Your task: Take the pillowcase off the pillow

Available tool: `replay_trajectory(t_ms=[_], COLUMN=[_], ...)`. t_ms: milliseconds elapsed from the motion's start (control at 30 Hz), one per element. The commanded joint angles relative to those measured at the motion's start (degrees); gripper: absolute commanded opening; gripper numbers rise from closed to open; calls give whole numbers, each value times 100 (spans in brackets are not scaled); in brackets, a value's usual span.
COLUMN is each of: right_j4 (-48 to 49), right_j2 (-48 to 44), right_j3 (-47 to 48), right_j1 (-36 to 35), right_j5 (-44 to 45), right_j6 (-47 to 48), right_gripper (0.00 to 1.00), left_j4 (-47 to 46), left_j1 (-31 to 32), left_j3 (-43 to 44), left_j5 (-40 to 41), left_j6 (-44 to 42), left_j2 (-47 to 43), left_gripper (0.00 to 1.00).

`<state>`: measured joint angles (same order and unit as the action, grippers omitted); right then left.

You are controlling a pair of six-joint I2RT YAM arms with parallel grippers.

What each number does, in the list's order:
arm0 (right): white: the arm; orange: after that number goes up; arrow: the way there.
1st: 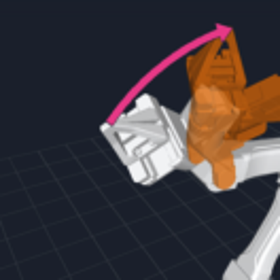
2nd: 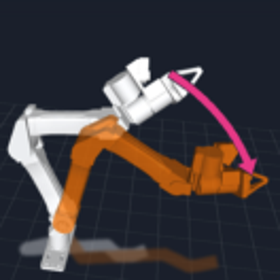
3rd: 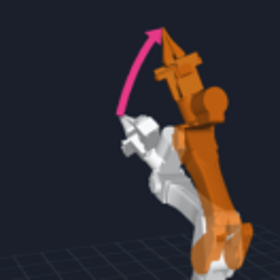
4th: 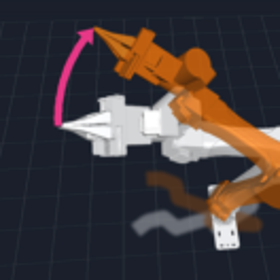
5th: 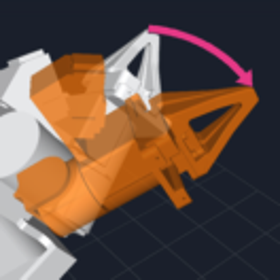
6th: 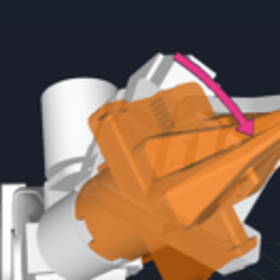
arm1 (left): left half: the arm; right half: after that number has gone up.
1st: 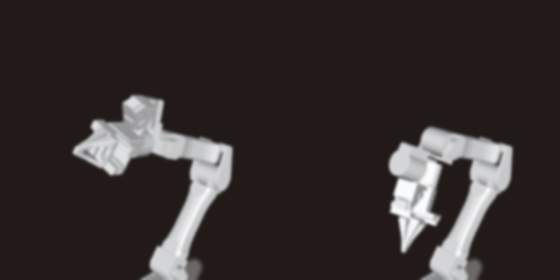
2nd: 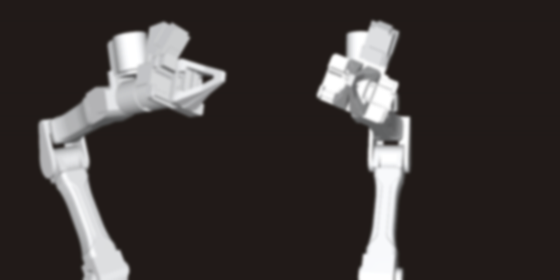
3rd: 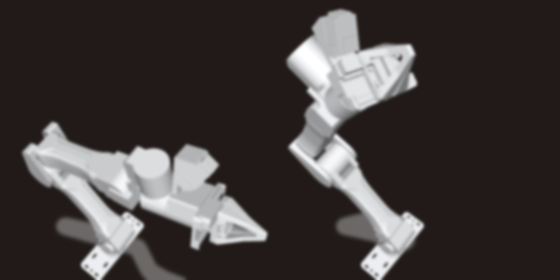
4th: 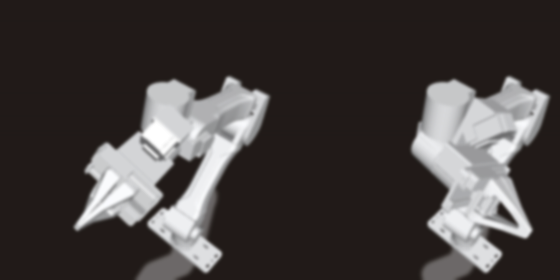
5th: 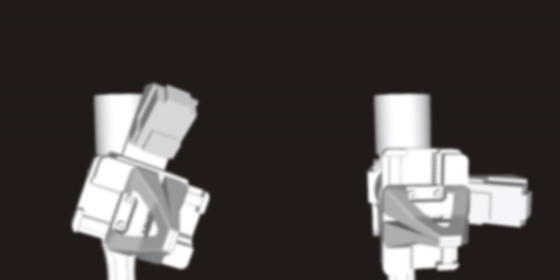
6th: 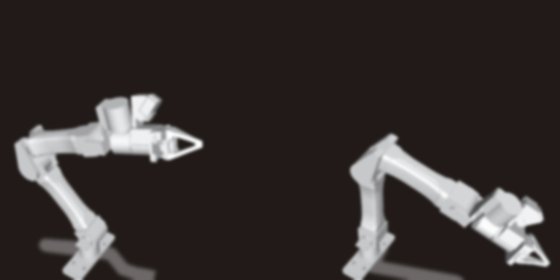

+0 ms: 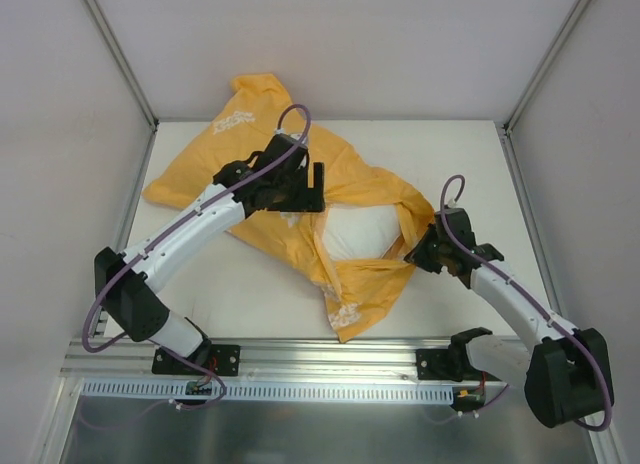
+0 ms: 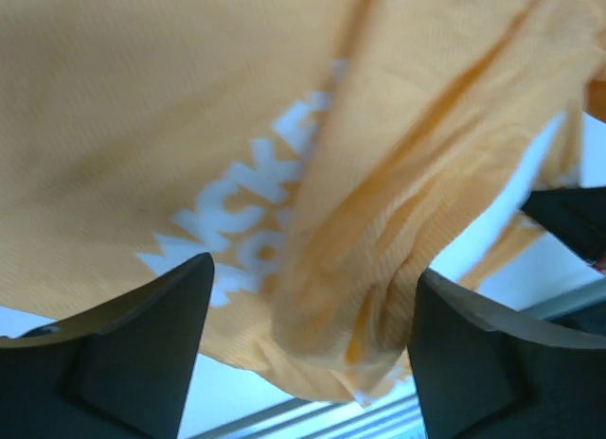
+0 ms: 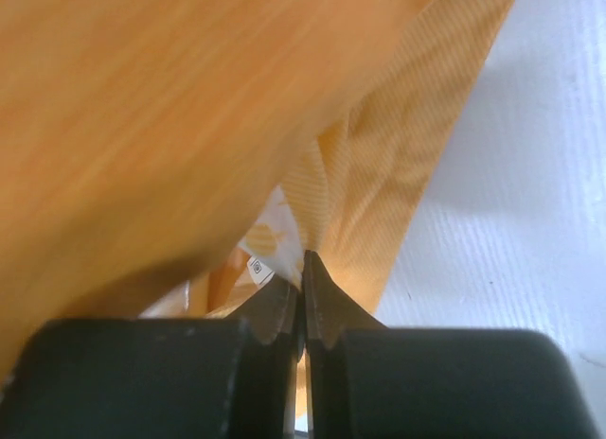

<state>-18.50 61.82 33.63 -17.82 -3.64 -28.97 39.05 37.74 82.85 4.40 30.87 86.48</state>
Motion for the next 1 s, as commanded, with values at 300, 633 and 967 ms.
replay_trajectory(t_ms=[300,633,967], right_j4=[-733,-1059,-393], right_j2=[-311,-514,1006], right_j3=[232,811,2007], right_j1=[446,648,701], right_j5=[434,707,40], right_j6=[436,752,1156], right_gripper=[26,76,79], left_j4=[323,375,376], left_j1=[1938,2607,2511], left_j3=[1918,2859,2632], left_j5=[1713,817,1237], left_j6=[-741,-767,-486], left_j2=[53,1626,2136], left_gripper=[76,69,81])
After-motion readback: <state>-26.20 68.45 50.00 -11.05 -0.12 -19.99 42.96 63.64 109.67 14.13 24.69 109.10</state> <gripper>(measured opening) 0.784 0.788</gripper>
